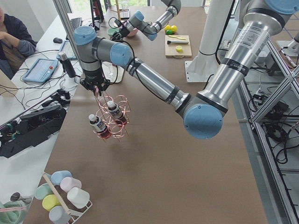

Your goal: Take tea from basket to plate

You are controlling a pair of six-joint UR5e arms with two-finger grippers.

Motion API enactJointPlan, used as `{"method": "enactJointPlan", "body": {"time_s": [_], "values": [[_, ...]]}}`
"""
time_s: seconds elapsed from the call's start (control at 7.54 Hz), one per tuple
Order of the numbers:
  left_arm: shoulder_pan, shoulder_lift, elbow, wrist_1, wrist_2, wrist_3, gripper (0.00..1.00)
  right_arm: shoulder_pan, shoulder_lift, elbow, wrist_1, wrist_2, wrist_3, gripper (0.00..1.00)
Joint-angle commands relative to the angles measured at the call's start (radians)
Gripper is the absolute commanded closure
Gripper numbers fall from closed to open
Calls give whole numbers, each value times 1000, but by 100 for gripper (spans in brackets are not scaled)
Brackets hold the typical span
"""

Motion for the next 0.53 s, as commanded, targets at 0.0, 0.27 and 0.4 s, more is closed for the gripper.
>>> {"method": "enactJointPlan", "body": {"time_s": [0.0, 0.27, 0.4], "values": [[-37, 30, 60, -4, -4, 40, 100, 0, -1, 6, 2, 1, -3, 0], [-38, 41, 94, -10, -3, 42, 100, 65, -13, 109, -150, 120, -13, 0], [-40, 42, 121, -53, -3, 42, 100, 93, -53, 302, -378, 156, -10, 0]]}}
